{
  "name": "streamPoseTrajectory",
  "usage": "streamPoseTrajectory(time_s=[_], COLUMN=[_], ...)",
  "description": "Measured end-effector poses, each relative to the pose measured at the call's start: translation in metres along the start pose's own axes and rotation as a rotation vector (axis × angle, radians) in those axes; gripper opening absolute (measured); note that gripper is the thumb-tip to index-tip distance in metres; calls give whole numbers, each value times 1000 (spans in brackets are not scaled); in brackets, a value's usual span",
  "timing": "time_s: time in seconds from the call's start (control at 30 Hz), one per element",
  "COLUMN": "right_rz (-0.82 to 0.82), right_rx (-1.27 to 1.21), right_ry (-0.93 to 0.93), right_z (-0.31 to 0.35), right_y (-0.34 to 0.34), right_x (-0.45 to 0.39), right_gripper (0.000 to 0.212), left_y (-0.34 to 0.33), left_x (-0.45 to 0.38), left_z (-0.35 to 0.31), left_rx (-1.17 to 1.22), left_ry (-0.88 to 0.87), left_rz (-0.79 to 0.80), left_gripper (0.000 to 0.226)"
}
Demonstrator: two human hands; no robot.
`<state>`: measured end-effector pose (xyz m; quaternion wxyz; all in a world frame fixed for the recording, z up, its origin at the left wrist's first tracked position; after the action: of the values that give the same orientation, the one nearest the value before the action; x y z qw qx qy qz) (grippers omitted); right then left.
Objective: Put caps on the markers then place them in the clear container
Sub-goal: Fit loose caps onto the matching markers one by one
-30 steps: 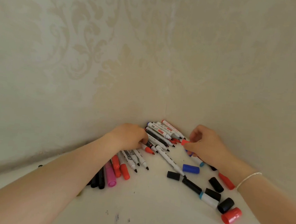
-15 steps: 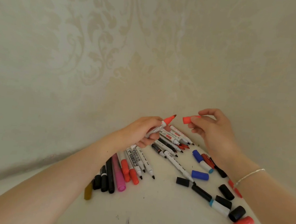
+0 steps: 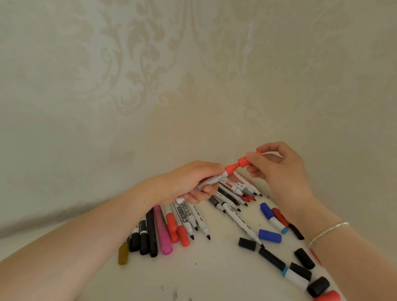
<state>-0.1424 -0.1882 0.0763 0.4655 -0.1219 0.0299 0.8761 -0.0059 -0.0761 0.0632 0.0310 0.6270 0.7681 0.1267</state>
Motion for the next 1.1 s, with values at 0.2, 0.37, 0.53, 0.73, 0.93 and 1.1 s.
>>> streamPoseTrajectory(time_s=[0.2,0.37,0.53,0.73,0.93,1.1], right_rz=[73,140,276,268,71,134], right_rx=[92,115,301,446,462,631], right_ry=[-24,7,77,11,30,71], right_z=[-5,-5,-5,-10,-16,-8], right_y=[0,-1,-2,-3,-11,-8], right_x=[-1,1,4,2,0,1], right_gripper=[17,12,13,51,50,52], left_y=[-3,-8,-13,-20,-25,-22], left_x=[3,3,1,7,2,-1], left_z=[3,2,10,7,2,8], left_rx=[-61,-139,-285,-534,-612,-699], left_ry=[-33,-84,-224,-346,-376,-440], left_rz=[-38,-77,-164,-253,-302,-333], left_gripper=[35,23,31,25,22,21])
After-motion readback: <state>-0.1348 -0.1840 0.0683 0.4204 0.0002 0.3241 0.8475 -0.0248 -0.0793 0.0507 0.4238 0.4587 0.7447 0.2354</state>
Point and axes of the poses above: each hand's wrist, its own x-axis away from the middle knuckle, its own y-axis out of the back of the hand, z = x × y, the point moved 1 cm from there along -x, towards the middle knuckle, and after that the axes turned 1 degree about -z, right-handed, at the moved point
